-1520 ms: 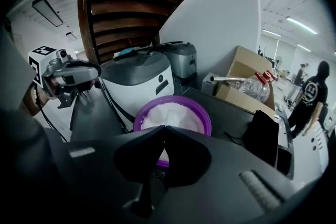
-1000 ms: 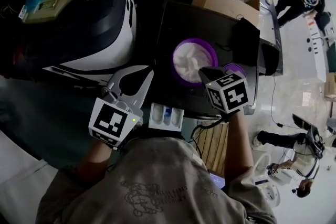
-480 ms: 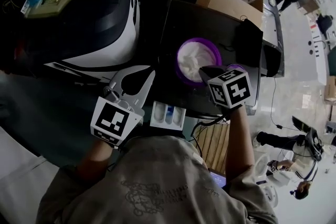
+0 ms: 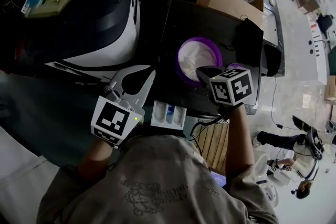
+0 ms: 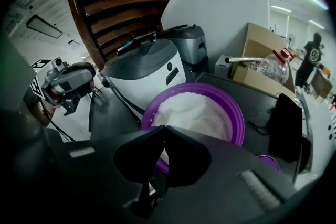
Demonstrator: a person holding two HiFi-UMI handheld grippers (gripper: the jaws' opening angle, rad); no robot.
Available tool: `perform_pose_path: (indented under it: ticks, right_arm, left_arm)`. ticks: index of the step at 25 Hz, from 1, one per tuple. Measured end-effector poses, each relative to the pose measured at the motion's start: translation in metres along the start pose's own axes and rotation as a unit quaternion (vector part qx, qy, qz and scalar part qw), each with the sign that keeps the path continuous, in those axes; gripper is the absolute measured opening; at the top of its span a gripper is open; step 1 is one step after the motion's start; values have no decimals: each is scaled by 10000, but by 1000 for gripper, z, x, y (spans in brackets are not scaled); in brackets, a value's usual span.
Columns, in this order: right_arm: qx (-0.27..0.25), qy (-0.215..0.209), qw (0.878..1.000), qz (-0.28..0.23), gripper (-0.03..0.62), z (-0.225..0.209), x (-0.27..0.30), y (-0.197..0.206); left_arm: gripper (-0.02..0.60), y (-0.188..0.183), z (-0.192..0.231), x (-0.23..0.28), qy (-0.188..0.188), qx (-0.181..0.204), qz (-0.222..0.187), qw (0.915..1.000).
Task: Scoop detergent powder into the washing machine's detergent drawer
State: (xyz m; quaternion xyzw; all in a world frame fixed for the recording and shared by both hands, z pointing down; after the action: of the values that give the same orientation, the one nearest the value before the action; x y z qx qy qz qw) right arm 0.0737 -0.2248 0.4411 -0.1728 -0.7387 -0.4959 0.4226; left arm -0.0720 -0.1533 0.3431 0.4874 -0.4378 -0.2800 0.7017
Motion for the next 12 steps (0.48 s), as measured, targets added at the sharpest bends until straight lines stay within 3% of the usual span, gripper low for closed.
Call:
perform_pose_path:
  ticks: [8,12]
  right_arm:
    - [747,-323,9956,-457,32,-3,-1,1]
    - [1317,-533,9865,-815,31,-6,-5,0]
  left_arm:
    - [0,1,-2,2,56,19,33,10000]
    - [0,1,-3,1,81,34,56,9999]
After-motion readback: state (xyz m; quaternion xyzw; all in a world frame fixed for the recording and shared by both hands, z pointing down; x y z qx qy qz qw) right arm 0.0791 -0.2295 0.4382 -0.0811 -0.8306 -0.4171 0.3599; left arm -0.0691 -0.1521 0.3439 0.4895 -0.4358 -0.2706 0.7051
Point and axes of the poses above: the fingertips, and each gripper's own axes: x forward along the fingers, z to its left, y out of its underside, the point moved 2 cm from there along -x, backward along the fingers, and after that the axes turned 11 degrees about -x, right-handed, at the moved point
